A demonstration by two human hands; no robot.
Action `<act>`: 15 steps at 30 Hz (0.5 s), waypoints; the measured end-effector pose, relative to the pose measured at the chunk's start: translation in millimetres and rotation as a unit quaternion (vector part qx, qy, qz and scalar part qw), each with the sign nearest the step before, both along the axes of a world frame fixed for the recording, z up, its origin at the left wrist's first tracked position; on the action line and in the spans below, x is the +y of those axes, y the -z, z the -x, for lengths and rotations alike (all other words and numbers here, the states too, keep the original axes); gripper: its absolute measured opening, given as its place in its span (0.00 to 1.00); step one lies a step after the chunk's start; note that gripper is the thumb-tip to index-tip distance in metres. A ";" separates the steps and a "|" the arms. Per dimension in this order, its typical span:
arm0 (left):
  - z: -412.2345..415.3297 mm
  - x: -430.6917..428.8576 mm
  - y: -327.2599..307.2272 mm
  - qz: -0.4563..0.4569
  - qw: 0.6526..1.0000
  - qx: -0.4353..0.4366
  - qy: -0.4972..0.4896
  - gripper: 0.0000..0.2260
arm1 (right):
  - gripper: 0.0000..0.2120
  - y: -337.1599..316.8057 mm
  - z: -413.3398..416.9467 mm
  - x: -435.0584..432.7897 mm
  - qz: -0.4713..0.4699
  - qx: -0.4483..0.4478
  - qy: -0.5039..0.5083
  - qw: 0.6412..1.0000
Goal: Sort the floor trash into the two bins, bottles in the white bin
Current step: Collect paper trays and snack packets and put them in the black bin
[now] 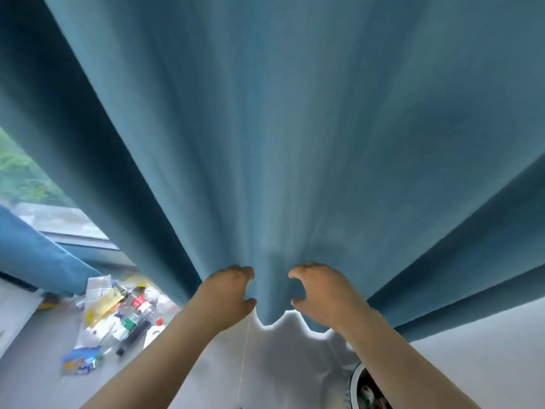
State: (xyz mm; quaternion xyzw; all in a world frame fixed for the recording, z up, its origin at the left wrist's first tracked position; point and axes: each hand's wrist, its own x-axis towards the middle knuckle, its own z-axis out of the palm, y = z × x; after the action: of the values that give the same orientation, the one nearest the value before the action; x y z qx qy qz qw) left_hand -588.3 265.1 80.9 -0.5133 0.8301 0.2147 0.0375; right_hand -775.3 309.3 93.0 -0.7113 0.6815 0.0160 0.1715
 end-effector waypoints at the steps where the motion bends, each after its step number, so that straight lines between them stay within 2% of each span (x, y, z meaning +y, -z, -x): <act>1: -14.2 -1.1 -0.4 0.000 1.000 -0.003 -0.018 0.18 | 0.18 -1.0 -12.9 -7.7 -0.006 -0.001 -0.018 1.000; 9: -94.0 7.7 -3.8 -0.011 0.983 0.002 -0.186 0.19 | 0.17 -8.0 -100.7 -62.9 -0.004 -0.004 -0.189 0.982; 15: -138.6 27.6 -8.2 -0.017 0.943 -0.008 -0.332 0.18 | 0.15 -11.6 -159.9 -100.1 -0.001 -0.018 -0.324 0.946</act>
State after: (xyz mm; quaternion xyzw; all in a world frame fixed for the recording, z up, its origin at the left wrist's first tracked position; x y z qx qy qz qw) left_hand -449.6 292.7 89.1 -0.7612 0.6082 0.2244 -0.0206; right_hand -615.4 209.3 104.7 -0.8938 0.4106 0.0585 0.1705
